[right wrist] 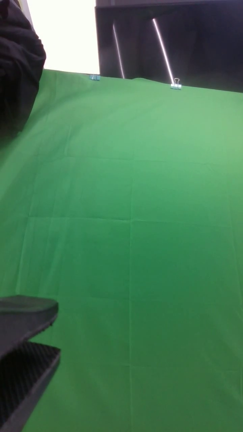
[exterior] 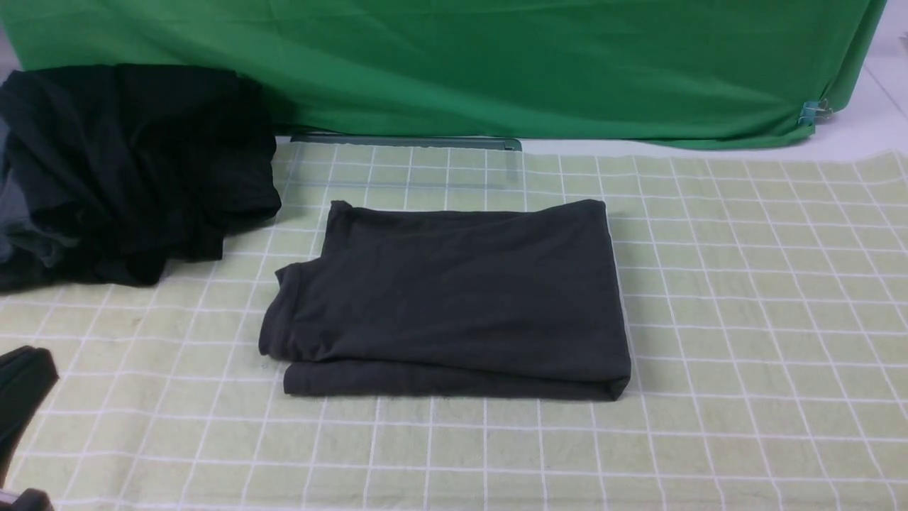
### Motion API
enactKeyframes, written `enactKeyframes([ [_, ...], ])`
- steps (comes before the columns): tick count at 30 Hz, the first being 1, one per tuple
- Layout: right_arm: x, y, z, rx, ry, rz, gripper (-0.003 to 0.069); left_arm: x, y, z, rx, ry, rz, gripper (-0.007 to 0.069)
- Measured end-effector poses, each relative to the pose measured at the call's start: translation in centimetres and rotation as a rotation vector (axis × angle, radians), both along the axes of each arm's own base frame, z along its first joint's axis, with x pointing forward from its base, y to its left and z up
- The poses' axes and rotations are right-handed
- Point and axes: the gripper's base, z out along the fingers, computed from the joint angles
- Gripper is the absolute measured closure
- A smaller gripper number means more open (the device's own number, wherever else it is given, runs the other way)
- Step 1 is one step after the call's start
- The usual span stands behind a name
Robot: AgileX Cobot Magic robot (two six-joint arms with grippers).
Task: Fold a long-sleeved shirt over a green coffee tablecloth.
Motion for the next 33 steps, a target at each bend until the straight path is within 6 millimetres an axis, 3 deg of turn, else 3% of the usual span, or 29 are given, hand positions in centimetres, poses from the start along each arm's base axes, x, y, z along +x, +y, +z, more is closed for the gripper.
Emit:
enactKeyframes([
  [2, 0.0, 0.0, 0.0, -0.001, 0.001, 0.0, 0.0526, -0.4, 0.4, -0.8, 0.015, -0.027, 0.05, 0.0623],
  [6, 0.0, 0.0, 0.0, -0.001, 0.001, 0.0, 0.0515, -1.3, 1.3, -4.7, 0.066, -0.063, 0.179, 0.0623],
  [12, 0.0, 0.0, 0.0, -0.001, 0.001, 0.0, 0.0498, -1.2, 1.6, -8.2, 0.085, 0.007, 0.231, 0.0623],
  [33, 0.0, 0.0, 0.0, 0.0, 0.0, 0.0, 0.0463, -1.2, 1.1, -8.5, 0.111, 0.009, 0.124, 0.0623],
])
